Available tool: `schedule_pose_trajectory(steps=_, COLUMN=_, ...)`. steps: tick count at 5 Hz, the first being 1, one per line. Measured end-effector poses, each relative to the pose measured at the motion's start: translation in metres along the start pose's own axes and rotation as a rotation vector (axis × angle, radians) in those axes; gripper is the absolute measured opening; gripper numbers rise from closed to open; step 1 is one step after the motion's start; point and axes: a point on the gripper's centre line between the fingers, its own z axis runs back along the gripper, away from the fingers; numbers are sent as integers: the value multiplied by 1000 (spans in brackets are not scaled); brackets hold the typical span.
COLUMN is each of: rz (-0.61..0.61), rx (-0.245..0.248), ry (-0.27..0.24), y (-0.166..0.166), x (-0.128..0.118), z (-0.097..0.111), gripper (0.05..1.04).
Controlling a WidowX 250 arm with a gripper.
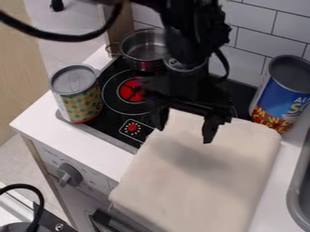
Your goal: Moved the white cloth into the middle of the burner
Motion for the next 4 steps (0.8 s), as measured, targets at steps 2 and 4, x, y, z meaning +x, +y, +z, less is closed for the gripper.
schedule_pose_trajectory(steps=2, rz=-55, rx=10, ry=-2, y=-21, x=-13, z=-31, gripper=524)
schedule_pose_trajectory(steps=4, rz=-52, rx=-10, ry=-2, y=-31, x=-24, z=-38, gripper=578)
